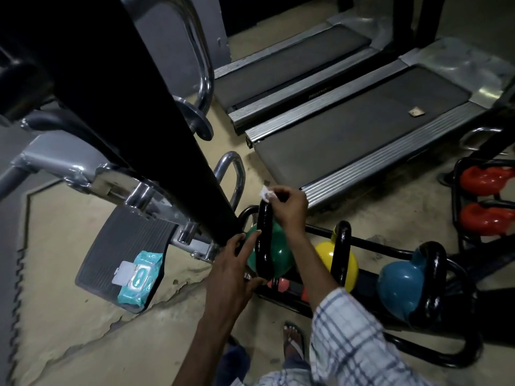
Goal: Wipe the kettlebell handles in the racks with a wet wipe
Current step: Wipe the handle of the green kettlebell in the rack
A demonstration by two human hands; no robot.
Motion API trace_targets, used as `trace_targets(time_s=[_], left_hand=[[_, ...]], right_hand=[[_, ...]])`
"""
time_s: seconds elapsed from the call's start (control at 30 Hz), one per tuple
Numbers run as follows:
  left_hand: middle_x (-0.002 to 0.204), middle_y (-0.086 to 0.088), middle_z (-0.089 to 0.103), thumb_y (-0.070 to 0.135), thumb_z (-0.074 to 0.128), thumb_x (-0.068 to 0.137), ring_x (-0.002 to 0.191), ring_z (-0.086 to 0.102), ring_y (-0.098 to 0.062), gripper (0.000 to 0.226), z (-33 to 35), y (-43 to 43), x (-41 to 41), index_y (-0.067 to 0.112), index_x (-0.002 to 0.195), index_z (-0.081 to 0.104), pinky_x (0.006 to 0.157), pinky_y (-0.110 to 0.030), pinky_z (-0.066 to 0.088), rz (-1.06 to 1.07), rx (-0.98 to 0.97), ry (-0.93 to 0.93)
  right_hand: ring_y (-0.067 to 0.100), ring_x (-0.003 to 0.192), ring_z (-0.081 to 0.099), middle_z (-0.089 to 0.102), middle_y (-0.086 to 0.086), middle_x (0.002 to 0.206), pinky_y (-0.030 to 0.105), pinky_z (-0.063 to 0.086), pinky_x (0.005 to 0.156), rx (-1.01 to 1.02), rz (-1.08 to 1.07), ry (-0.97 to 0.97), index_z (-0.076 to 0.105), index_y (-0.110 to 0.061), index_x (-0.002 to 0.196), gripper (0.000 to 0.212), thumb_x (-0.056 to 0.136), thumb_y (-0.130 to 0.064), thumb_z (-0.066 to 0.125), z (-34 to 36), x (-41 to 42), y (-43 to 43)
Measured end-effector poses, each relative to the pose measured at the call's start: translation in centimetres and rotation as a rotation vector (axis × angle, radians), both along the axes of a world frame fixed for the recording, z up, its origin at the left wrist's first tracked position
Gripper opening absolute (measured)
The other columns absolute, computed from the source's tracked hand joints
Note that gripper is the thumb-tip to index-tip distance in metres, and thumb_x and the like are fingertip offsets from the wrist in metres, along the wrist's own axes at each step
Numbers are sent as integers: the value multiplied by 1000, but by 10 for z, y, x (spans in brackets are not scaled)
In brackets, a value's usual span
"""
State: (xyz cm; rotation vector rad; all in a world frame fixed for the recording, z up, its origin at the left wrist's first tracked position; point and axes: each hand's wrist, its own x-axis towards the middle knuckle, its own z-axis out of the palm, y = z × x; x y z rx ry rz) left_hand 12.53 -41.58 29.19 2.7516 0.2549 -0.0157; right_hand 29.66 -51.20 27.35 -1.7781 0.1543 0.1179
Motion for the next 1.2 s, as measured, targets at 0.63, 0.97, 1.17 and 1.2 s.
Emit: trace_targets(time_s=[0.63,0.97,1.17,1.2], left_hand=[[159,1,28,46,86,68,136,41,-23,112,-5,4,0,50,154,14,101,-40,49,-3,-42,-37],[161,0,24,45,87,68,137,41,-25,108,-8,5,-1,47,154,21,101,-38,48,-16,-54,-73],[163,1,21,43,87,64,138,41,-26,112,-11,8,-2,34,156,24,104,-41,48,71,-119,-95],[163,0,21,41,86,66,138,42,-27,111,-13,8,-2,32,156,23,103,-42,50,85,-121,-102]], right_hand=[[20,68,62,68,6,79,33,56,68,-1070,962,52,62,-9,70,28,79,-27,81,58,74,47],[15,70,64,74,6,87,24,46,65,-1005,909,-69,79,-7,99,22,83,-23,80,55,57,27],[16,78,69,72,5,81,20,47,67,-885,938,-234,79,-9,92,14,80,-14,75,69,-3,5],[19,80,70,73,7,82,21,45,67,-876,1012,-274,79,-9,89,15,79,-16,71,71,-22,2]])
